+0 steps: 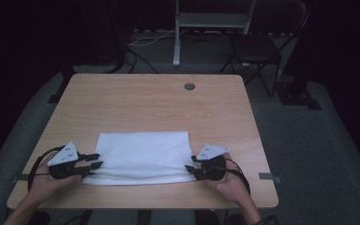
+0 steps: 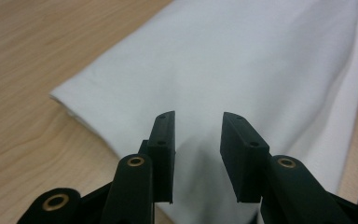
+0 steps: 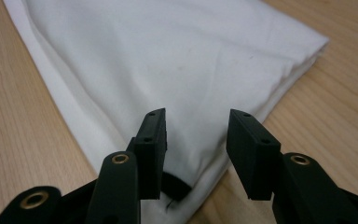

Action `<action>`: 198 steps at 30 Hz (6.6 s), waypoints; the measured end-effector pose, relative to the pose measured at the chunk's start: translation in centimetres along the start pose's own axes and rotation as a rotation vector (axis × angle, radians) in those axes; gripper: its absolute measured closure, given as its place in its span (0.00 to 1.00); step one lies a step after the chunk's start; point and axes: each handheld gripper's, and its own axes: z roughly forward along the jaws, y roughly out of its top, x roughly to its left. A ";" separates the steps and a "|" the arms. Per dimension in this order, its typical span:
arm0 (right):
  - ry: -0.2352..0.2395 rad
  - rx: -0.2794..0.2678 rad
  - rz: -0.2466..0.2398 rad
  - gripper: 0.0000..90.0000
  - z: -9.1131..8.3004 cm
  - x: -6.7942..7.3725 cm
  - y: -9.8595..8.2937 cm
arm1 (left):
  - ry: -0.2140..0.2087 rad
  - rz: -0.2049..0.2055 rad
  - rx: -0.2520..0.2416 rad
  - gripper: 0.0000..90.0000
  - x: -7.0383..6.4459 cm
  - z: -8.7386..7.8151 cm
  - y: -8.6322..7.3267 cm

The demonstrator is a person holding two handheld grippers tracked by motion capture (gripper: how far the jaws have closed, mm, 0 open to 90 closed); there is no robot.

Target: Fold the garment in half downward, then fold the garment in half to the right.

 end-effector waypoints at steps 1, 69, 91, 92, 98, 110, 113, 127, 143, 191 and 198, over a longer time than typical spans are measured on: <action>0.000 0.005 0.000 0.63 0.0 0.0 -0.1 | 0.000 0.003 0.003 0.72 -0.2 -0.1 -0.1; 0.064 0.041 -0.054 0.73 -0.3 1.8 0.0 | -0.090 0.037 0.096 0.74 -1.8 -1.4 -0.8; 0.069 0.034 -0.026 0.88 -1.3 1.7 0.2 | -0.043 0.097 0.067 0.96 -2.5 -2.5 0.1; 0.069 0.037 -0.029 0.88 -1.3 1.7 0.3 | -0.052 0.101 0.070 0.96 -2.6 -2.5 0.2; 0.074 0.056 -0.026 0.86 -1.2 1.7 -0.1 | -0.095 0.088 0.085 0.92 -2.7 -2.2 -0.3; 0.027 0.066 -0.003 0.75 -0.7 1.6 -0.3 | -0.119 0.075 0.155 0.72 -2.3 -0.8 0.0; 0.021 0.064 0.002 0.74 -0.6 1.5 -0.3 | -0.113 0.068 0.154 0.72 -1.7 -0.4 0.2; -0.037 0.068 0.026 0.70 -0.4 0.3 -0.2 | -0.073 0.030 0.130 0.71 0.3 1.7 1.2; -0.084 -0.066 0.048 0.26 -1.4 0.6 0.6 | -0.038 -0.208 -0.145 0.22 0.8 -3.0 0.3; 0.099 -0.087 -0.099 0.15 5.7 4.8 9.6 | -0.029 -0.272 0.152 0.39 13.2 9.4 6.9; 0.102 -0.076 -0.105 0.15 5.7 4.8 9.4 | -0.082 -0.270 0.168 0.48 12.6 9.7 5.7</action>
